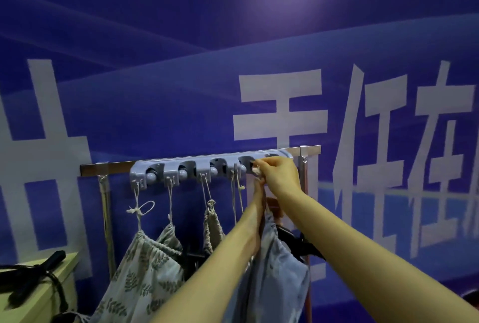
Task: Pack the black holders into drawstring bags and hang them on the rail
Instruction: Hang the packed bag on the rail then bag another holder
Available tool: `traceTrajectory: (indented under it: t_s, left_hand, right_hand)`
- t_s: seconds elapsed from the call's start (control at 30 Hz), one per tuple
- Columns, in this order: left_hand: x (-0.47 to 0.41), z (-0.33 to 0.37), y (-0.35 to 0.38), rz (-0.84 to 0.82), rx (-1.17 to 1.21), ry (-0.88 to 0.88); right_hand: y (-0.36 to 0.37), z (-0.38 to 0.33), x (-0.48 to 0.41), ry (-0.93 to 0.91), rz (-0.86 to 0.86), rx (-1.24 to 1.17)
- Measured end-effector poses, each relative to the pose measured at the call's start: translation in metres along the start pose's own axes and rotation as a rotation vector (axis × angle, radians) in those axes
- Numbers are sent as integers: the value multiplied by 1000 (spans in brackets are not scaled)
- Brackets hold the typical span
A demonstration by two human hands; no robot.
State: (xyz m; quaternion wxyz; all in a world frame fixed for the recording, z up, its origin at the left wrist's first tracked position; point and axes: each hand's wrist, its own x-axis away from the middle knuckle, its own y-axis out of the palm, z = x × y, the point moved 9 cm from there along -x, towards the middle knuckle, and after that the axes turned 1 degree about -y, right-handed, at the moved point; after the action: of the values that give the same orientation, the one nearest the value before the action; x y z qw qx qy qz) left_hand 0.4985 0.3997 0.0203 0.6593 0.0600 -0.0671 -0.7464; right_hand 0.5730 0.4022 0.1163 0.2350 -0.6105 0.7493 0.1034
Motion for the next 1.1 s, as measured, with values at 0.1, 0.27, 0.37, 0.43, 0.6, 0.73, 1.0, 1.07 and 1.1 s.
traceTrajectory:
  t_s: [0.1, 0.27, 0.37, 0.43, 0.6, 0.73, 1.0, 1.07, 1.1]
  left_hand:
    - [-17, 5, -9, 76, 28, 39]
    - [-41, 20, -11, 123, -5, 108]
    - [-56, 20, -5, 99, -41, 127]
    - [-65, 17, -8, 109, -58, 134]
    - [-85, 9, -15, 121, -57, 143]
    - [-98, -1, -19, 152, 29, 68]
    - [-112, 11, -14, 42, -14, 54]
    - [-114, 12, -15, 69, -127, 79]
    - [-116, 10, -16, 82, -149, 69]
  right_hand:
    - [2, 5, -13, -115, -37, 166]
    - [7, -2, -26, -366, 47, 561]
    - [4, 5, -39, -397, 149, 758]
    - [1, 12, -46, -397, 182, 801]
    - [4, 25, -56, -416, 193, 837]
    - [8, 33, -64, -400, 179, 847]
    - [6, 45, -59, -411, 223, 919]
    - [7, 54, -60, -371, 189, 926]
    - [8, 57, -60, -360, 176, 931]
